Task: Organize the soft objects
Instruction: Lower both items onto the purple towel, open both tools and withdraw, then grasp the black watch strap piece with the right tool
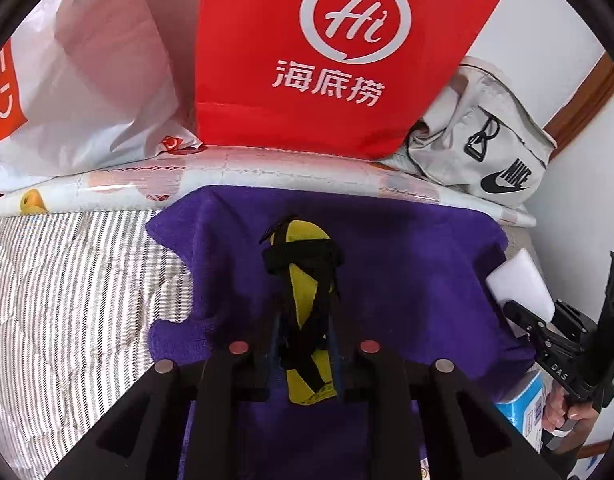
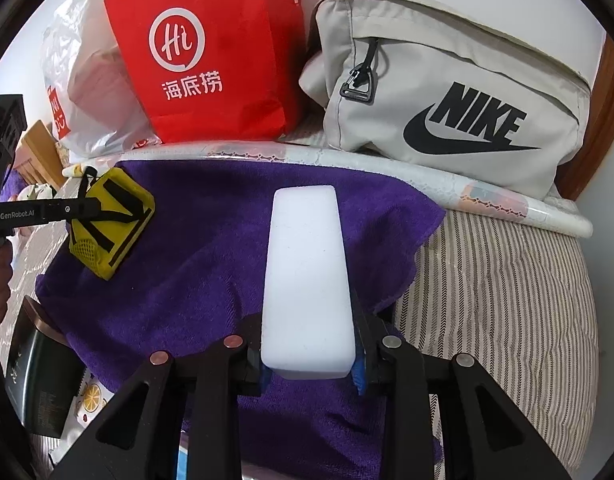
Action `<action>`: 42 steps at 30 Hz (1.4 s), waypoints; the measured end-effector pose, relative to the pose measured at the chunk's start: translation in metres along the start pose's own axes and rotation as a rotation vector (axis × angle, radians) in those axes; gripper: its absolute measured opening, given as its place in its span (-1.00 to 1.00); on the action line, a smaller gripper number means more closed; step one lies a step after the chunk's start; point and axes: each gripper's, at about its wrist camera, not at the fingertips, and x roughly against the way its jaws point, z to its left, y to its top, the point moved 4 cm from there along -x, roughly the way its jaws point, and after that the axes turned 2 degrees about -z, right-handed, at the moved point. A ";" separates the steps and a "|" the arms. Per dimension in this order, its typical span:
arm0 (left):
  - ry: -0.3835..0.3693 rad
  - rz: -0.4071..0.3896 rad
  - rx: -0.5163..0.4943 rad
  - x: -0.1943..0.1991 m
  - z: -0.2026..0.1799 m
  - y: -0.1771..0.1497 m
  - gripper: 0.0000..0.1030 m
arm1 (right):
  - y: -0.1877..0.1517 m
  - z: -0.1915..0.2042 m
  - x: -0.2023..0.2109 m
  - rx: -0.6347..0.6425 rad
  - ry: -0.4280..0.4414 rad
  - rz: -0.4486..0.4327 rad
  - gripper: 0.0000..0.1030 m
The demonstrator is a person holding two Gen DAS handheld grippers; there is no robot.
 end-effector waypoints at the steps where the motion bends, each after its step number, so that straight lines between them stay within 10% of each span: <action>1: 0.004 0.002 -0.002 0.000 0.000 -0.001 -0.60 | 0.000 0.001 0.000 0.004 -0.002 -0.003 -0.22; 10: 0.127 -0.060 -0.054 0.025 -0.001 -0.006 0.05 | -0.001 0.002 0.019 0.007 -0.003 -0.053 0.24; 29: 0.080 -0.349 -0.024 0.178 -0.029 -0.086 0.05 | -0.055 0.035 0.141 -0.031 -0.040 -0.199 0.30; 42: 0.104 -0.329 -0.050 0.227 -0.038 -0.186 0.05 | -0.138 0.081 0.212 -0.003 0.010 -0.224 0.37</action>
